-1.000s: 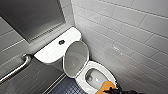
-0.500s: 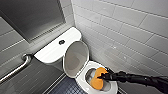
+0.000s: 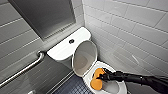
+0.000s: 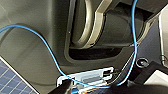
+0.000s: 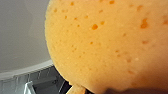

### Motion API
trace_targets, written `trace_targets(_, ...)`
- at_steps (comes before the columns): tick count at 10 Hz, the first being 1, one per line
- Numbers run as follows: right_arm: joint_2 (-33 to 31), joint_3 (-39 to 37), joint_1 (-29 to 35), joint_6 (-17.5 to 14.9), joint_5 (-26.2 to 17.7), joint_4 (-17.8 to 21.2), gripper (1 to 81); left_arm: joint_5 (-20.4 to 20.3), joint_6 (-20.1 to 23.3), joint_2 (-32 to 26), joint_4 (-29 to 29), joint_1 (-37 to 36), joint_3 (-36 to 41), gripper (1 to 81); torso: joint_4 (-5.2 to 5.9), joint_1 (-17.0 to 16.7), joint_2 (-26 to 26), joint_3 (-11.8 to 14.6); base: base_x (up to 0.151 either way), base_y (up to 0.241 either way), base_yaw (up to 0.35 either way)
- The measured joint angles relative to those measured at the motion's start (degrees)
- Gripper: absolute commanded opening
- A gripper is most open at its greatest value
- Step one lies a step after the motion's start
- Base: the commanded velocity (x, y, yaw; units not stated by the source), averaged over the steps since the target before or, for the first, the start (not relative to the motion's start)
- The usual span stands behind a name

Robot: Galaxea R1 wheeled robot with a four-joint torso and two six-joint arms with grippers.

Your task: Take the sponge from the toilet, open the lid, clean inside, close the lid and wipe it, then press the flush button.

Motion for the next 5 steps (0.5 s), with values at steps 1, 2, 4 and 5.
trace_targets(1,0.3,-0.9,0.0,0.2,0.2,0.0,1.0,0.0,0.0,0.1,0.0,0.0,0.2,81.1,1.79,0.0,0.0,0.0,0.000,0.000,0.000)
trace_targets(2,1.1,-2.1,-0.2,1.4,0.9,0.0,1.0,0.0,0.0,0.2,0.0,0.0,0.2,81.1,3.04,0.0,0.0,0.0,0.000,0.000,0.000)
trace_targets(4,2.5,-5.3,-0.5,7.4,3.7,0.0,1.0,0.0,0.0,0.2,0.0,0.0,0.2,81.1,3.35,0.0,0.0,0.0,0.000,0.000,0.000)
trace_targets(5,3.3,-8.1,-0.4,9.5,3.8,0.0,1.0,0.0,0.0,0.2,0.0,0.0,0.2,81.1,3.35,0.0,0.0,0.0,0.000,0.000,0.000)
